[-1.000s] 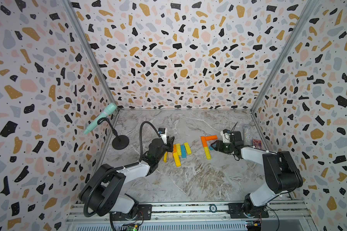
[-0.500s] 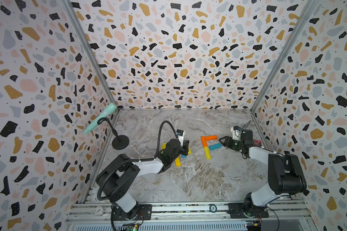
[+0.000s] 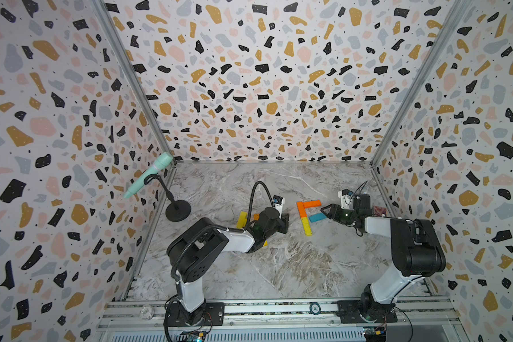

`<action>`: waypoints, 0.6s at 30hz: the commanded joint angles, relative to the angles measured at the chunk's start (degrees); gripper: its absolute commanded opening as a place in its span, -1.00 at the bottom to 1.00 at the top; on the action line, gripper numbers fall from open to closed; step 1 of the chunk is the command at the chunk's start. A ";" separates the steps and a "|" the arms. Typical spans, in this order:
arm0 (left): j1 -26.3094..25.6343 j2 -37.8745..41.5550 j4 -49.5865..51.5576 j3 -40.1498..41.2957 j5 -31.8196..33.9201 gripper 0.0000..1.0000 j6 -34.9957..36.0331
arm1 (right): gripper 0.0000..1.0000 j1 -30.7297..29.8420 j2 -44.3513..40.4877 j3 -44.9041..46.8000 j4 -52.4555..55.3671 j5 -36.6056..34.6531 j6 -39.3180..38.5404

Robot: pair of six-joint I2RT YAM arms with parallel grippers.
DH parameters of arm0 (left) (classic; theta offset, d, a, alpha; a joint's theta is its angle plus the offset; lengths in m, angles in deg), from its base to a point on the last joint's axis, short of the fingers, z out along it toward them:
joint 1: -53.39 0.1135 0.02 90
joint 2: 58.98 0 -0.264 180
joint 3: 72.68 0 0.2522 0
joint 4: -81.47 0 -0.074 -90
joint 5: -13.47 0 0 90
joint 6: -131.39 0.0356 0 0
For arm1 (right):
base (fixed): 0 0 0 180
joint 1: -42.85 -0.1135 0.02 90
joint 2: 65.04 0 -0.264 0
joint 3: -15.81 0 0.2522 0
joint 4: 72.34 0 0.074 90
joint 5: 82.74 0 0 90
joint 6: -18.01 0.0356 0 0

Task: Assemble the number 6 with building blocks
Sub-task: Assemble the building block at the center of the board.

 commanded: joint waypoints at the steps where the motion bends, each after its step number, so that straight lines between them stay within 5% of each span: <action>1: -0.56 -0.81 -1.31 -1.81 -1.22 -0.98 -0.80 | 0.14 0.34 1.03 -0.01 -0.93 1.17 -0.03; 18: -1.27 -5.61 -0.71 -4.94 -3.71 -1.00 -2.03 | 0.15 0.38 1.98 1.70 -1.48 2.20 0.38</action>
